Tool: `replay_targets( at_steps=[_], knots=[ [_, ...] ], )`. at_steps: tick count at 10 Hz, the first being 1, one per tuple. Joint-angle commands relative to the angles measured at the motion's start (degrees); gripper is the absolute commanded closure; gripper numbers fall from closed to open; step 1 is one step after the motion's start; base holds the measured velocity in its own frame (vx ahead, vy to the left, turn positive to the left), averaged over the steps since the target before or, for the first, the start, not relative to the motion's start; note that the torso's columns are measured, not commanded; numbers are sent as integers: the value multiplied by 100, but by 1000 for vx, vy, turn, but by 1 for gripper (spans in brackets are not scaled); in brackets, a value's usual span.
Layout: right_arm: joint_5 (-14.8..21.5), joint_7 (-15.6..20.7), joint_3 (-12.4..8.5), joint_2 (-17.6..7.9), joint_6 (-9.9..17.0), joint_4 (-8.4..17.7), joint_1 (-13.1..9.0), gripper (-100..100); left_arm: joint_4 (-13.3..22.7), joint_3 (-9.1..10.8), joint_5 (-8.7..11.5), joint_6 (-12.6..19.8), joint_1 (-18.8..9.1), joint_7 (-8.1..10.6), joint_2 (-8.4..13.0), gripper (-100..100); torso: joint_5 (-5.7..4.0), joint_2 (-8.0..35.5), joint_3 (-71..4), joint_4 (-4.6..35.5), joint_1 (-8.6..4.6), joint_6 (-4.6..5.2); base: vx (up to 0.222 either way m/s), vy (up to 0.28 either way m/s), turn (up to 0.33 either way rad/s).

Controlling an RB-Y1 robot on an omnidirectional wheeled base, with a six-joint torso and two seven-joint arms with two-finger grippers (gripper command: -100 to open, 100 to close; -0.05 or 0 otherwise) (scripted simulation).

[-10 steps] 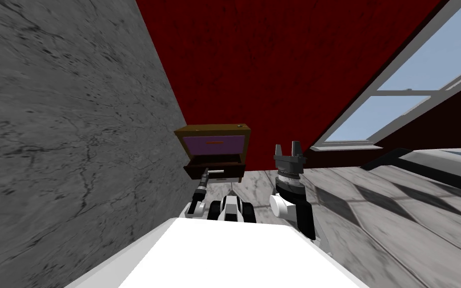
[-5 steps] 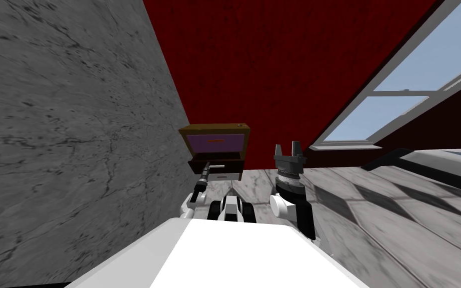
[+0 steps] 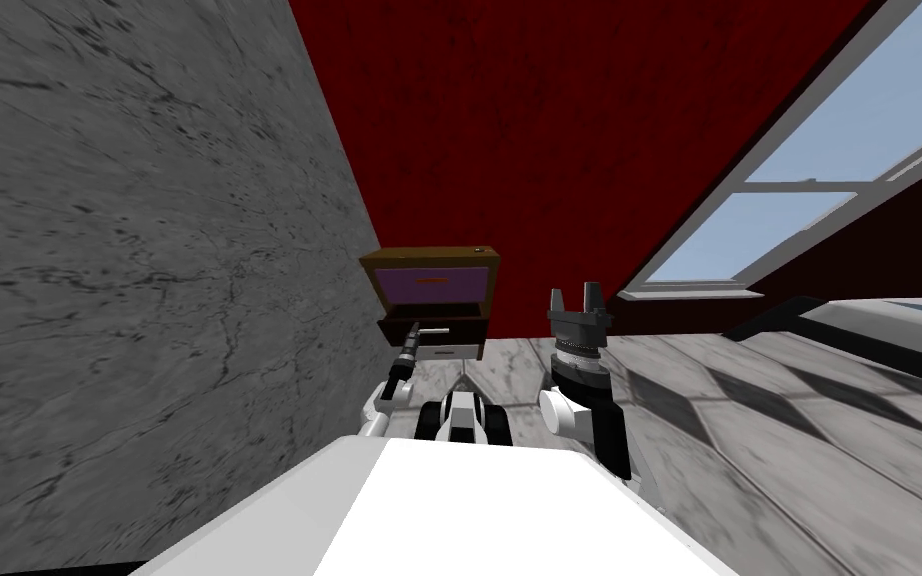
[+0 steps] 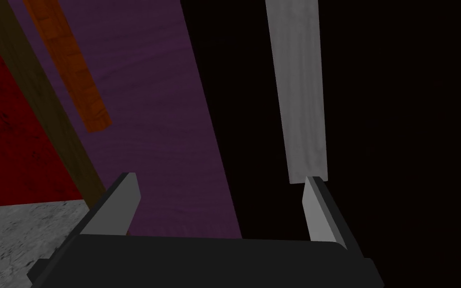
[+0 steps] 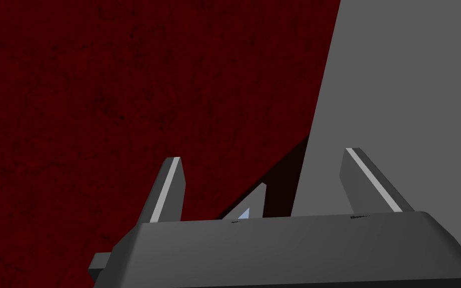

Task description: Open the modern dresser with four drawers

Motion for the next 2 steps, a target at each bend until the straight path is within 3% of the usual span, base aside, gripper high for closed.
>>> replay_targets(
  at_steps=[1, 2],
  knots=[
    [0, 0, 0, 0, 0, 0, 0, 0, 0, 0, 0, 0, 0, 0, 0, 0, 0, 4, 3, 1, -1, 0, 0, 0, 0],
    [0, 0, 0, 0, 0, 0, 0, 0, 0, 0, 0, 0, 0, 0, 0, 0, 0, 5, 3, 2, -1, 0, 0, 0, 0]
  ],
)
